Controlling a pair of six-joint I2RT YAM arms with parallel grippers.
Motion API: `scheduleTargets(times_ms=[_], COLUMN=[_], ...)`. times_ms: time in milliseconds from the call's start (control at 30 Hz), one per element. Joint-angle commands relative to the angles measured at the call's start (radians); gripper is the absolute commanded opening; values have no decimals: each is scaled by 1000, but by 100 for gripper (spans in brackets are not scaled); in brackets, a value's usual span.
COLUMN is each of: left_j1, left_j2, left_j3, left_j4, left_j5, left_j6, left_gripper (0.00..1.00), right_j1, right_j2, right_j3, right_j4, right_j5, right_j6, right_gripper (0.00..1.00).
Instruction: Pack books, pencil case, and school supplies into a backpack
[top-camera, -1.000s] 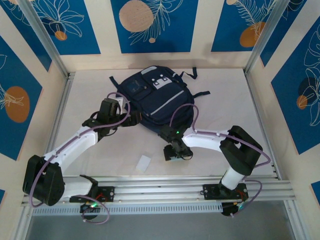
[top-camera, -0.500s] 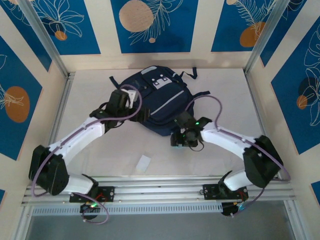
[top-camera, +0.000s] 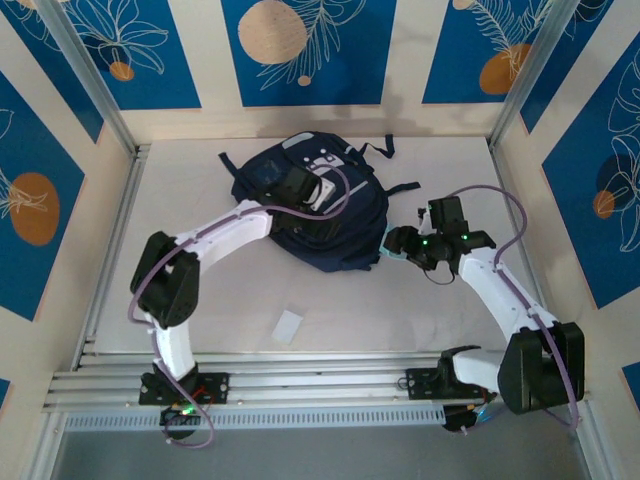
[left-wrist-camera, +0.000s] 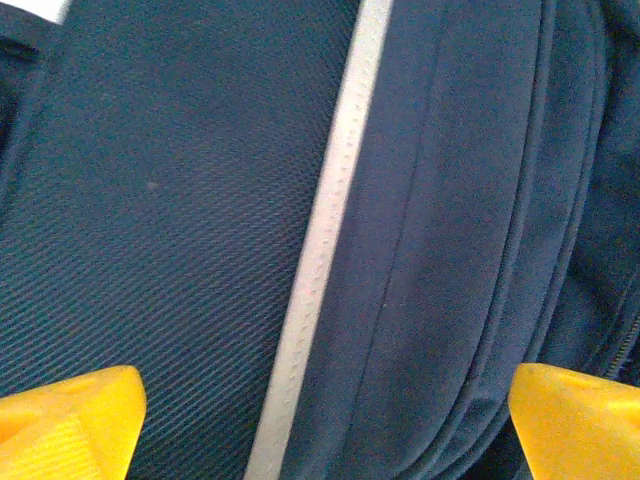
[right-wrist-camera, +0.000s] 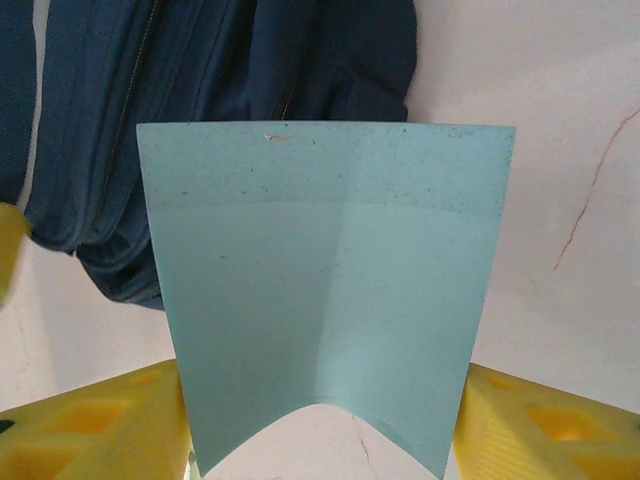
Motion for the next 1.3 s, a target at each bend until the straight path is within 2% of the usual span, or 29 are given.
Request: scheduleTargets(times_ms=[0,267,333,400,433,533,567,600,633,700,833,933,1033,1267], left_j1=[-31,-72,-70,-71,-69,-63,-63,-61,-58,-43,11,41,60,69], left_j2=[44,139,176,209,219,222,217,208,197,168,104,66,34,22], left_j3=[66,138,152,175,183,199,201,204,204,203,202,211,221,257], left_j4=[-76,-73,-62,-68,-71,-79,-81,-82,-82,-79,-69,-64,-61,-83], left_j5=[-37,-62,-108,-162,-172,-138,-131,-117,-104,-46,177,280,331,336], left_j6=[67,107,121,130,131,127,123,117,103,62,-64,-135,-169,-152], left_gripper=[93,92,88,74,63,37,26,8,0,0,0,0,0,0], right_j1=[-52,-148,-163,-172,-175,-178,-179,-180,-179,-178,-175,-160,-120,22], right_j2=[-32,-72,-81,-91,-96,-110,-113,-115,-117,-115,-110,-91,-48,144], right_j3=[-30,-78,-85,-90,-92,-96,-97,-98,-97,-99,-95,-79,-47,84], right_j4=[50,95,101,103,101,103,105,107,112,121,148,184,229,341], right_j5=[-109,-187,-203,-213,-216,-222,-223,-226,-232,-236,-247,-250,-244,-177], right_j6=[-3,22,25,25,25,25,27,27,28,31,46,67,90,125], right_gripper=[64,62,62,61,60,57,55,53,52,52,51,51,51,51])
